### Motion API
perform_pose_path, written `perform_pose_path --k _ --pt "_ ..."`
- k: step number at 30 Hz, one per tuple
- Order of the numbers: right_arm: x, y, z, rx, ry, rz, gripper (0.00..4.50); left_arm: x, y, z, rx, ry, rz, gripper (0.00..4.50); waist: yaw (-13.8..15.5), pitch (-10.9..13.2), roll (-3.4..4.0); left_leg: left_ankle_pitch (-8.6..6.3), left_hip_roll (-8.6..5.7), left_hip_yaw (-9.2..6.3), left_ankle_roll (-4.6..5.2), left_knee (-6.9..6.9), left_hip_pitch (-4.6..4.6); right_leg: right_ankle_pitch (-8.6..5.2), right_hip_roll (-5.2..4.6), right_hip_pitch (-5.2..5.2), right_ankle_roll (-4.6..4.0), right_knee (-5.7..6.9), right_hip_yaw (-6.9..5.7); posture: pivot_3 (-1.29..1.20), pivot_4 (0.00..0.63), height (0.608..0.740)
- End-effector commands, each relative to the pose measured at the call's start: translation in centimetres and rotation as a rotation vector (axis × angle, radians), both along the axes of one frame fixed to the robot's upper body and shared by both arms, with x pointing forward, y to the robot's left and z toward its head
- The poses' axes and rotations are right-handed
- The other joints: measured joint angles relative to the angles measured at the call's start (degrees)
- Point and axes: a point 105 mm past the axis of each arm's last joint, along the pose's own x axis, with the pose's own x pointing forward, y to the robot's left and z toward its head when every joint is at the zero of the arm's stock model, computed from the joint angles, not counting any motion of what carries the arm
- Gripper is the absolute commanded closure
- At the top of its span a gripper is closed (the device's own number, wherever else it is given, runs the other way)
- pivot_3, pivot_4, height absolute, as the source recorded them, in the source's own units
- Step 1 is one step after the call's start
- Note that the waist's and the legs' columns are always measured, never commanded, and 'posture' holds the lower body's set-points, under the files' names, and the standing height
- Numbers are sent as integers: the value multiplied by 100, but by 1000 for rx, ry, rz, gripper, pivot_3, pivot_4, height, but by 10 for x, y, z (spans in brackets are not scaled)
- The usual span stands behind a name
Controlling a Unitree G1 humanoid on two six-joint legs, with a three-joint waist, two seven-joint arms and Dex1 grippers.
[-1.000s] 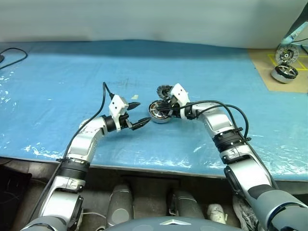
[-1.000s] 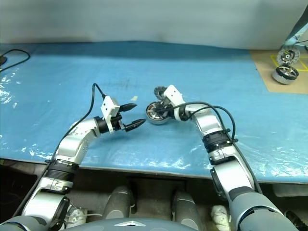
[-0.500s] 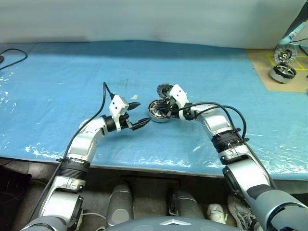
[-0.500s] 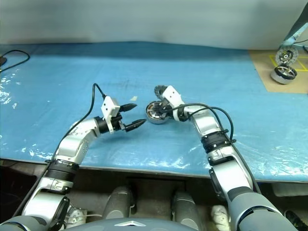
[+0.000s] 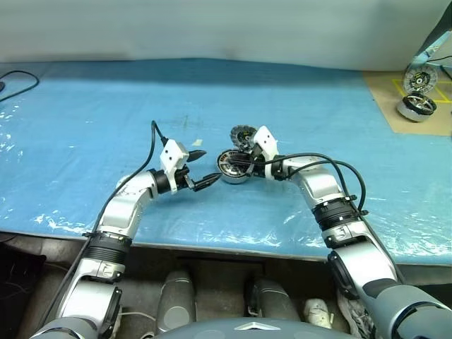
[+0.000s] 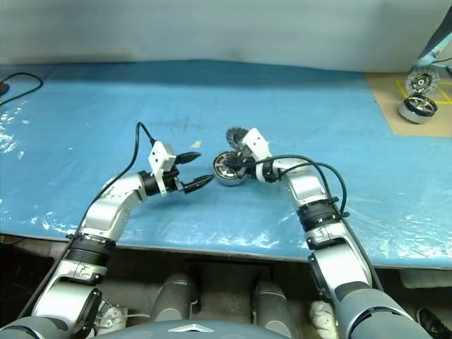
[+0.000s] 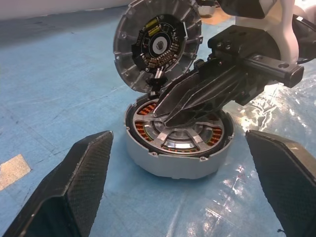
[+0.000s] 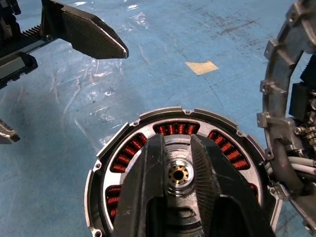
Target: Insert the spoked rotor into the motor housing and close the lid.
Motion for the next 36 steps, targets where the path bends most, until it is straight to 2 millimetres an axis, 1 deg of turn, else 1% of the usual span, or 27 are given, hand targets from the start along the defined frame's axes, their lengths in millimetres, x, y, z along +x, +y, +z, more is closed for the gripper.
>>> perform_pose_path --k 1,4,7,12,15,18,20,21,22,27,29,32,35,36 --pt "-4 2 3 -27 -45 31 2501 -1 -4 16 -14 -52 -17 0 1 0 0 0 0 0 0 0 0 0 0 0 0 0 0 0 150 740" --pt "-4 1 -2 -61 -43 27 1451 0 -4 15 -14 -49 -17 0 1 0 0 0 0 0 0 0 1 0 0 0 0 0 0 0 150 740" --pt "-4 2 1 -41 -47 23 1451 1 -4 15 -15 -46 -16 0 0 0 0 0 0 0 0 0 2 0 0 1 0 0 1 0 150 740" --pt "0 2 26 67 -70 16 1451 1 -3 14 -15 -43 -14 0 1 0 0 0 0 0 0 1 1 0 0 1 0 -1 1 0 150 740" --pt "-2 4 37 122 -78 31 1451 3 -2 12 -13 -40 -12 0 3 0 0 0 0 0 0 0 0 0 0 1 0 -1 1 0 150 740" --pt "-3 7 43 148 -87 41 1451 1 -3 11 -12 -39 -17 0 -2 0 0 0 0 0 0 -2 1 0 1 0 0 -1 1 0 150 740" --pt "-4 9 44 148 -89 47 1451 0 -4 10 -12 -39 -20 0 -3 0 0 0 1 0 0 -3 1 0 1 0 0 -1 0 0 150 740" --pt "-4 9 44 146 -88 48 1854 0 -4 10 -12 -40 -21 0 -2 0 0 0 1 0 0 -4 0 0 1 0 0 -2 0 0 150 740" --pt "-5 10 42 144 -83 52 2042 -1 -4 10 -13 -40 -21 0 -1 0 0 0 0 0 0 -4 0 0 1 -1 0 -2 0 0 150 740" --pt "-6 8 37 133 -73 49 3884 2 -2 10 -14 -39 -15 0 -1 0 0 0 -1 0 0 -4 0 0 0 -1 0 -2 0 0 150 740" --pt "-5 8 38 135 -75 42 4485 2 -2 10 -14 -39 -14 0 -1 0 0 0 -1 0 0 -4 0 0 0 -1 0 -2 0 0 150 740" --pt "-3 3 39 141 -57 21 4485 0 -3 9 -15 -38 -16 0 -1 0 0 0 -1 0 0 -4 0 0 0 -1 0 -2 0 0 150 740" --pt "-15 -12 49 157 -26 57 4485 -1 -2 10 -17 -39 -16 0 24 1 0 0 -2 0 0 -4 -1 0 0 -1 1 -2 0 0 150 740" --pt "-22 -21 51 150 -11 72 4485 0 -1 11 -18 -39 -14 0 41 1 -1 0 -2 0 0 -4 -3 1 0 0 2 -5 -1 0 150 740"
